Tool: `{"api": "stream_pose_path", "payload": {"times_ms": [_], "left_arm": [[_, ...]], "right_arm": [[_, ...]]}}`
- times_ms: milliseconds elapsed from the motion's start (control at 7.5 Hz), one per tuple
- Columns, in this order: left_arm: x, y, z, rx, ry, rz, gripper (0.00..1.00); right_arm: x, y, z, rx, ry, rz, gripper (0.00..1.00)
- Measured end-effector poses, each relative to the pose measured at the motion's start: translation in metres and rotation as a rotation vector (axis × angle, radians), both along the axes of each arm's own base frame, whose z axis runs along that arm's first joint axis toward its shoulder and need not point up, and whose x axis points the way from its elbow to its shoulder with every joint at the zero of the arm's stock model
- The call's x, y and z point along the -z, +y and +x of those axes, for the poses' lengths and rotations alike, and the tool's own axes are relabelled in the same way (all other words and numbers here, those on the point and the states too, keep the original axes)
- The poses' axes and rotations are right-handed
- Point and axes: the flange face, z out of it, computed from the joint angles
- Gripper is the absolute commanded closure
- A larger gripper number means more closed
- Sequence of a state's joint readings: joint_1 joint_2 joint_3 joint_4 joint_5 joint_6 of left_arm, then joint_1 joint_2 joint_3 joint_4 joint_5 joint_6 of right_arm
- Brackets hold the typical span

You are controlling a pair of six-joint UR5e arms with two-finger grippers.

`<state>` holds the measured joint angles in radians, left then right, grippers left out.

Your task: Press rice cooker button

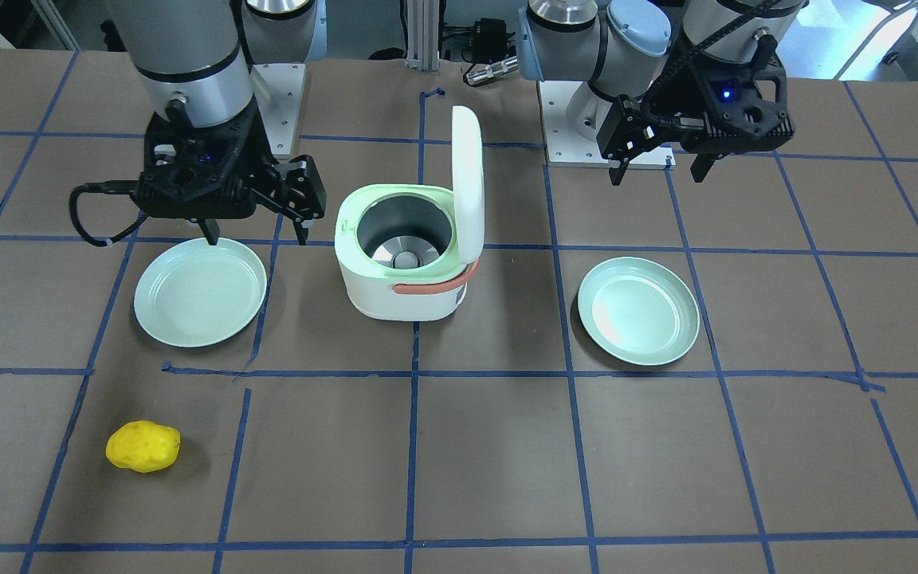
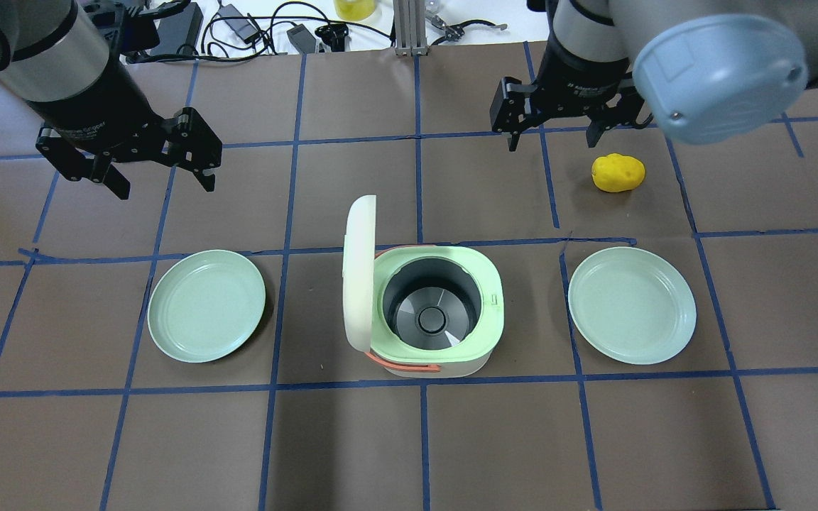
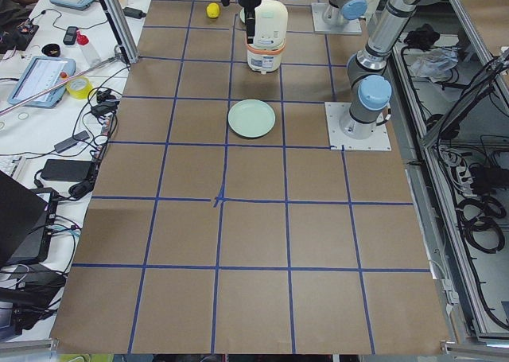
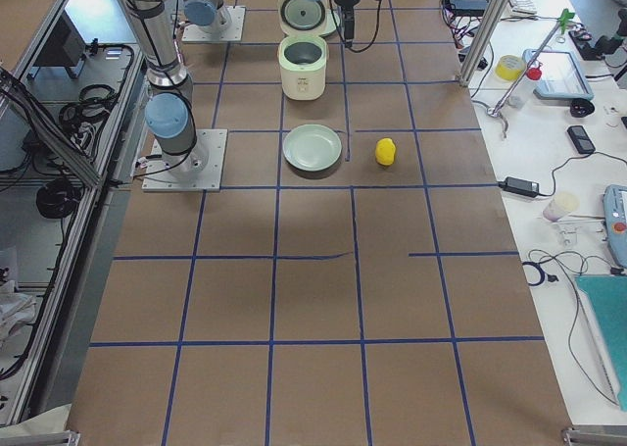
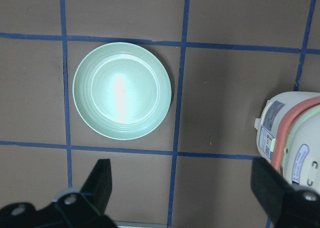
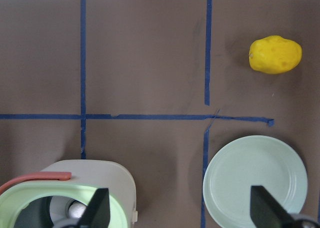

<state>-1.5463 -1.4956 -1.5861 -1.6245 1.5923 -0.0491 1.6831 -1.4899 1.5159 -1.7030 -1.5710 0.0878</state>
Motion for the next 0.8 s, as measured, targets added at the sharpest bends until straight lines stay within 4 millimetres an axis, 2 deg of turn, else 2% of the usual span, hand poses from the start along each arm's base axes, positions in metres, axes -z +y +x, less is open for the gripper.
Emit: {"api": "stream_pose_path", "payload": {"times_ms": [267,400,800], "left_arm": [[0.0,0.0,0.0,-0.001,0.0,0.0,0.0],[0.0,0.0,0.0,0.0,0.0,0.0,0.0],[0.0,0.0,0.0,0.0,0.0,0.0,0.0]], "right_arm": [[-0.022,-0.013,-0.037,-0.001,0.008,-0.03,0.0],[-0.03,-0.015,-0.048,0.009,0.011,-0.03,0.0],[-0.037,-0.015,-0.054,0.015,0.013,-0.025,0.0]]}}
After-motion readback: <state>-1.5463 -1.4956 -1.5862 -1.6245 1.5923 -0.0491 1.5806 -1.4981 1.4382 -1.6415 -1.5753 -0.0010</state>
